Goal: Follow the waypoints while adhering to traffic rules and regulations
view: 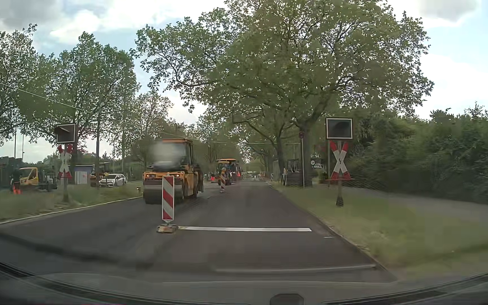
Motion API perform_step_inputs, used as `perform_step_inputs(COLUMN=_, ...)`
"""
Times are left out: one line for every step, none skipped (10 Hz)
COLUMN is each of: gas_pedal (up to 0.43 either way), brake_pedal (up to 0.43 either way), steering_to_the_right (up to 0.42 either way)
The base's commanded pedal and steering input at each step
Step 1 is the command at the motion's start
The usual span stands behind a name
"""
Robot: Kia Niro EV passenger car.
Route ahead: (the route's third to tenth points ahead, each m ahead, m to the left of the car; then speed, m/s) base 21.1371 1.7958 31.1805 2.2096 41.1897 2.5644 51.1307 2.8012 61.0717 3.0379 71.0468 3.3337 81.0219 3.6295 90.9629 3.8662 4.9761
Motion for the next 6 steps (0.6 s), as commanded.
perform_step_inputs(gas_pedal=0.287, brake_pedal=0.037, steering_to_the_right=-0.028)
perform_step_inputs(gas_pedal=0.287, brake_pedal=0.037, steering_to_the_right=-0.023)
perform_step_inputs(gas_pedal=0.287, brake_pedal=0.037, steering_to_the_right=-0.013)
perform_step_inputs(gas_pedal=0.287, brake_pedal=0.037, steering_to_the_right=-0.006)
perform_step_inputs(gas_pedal=0.287, brake_pedal=0.037, steering_to_the_right=-0.004)
perform_step_inputs(gas_pedal=0.287, brake_pedal=0.037, steering_to_the_right=-0.003)
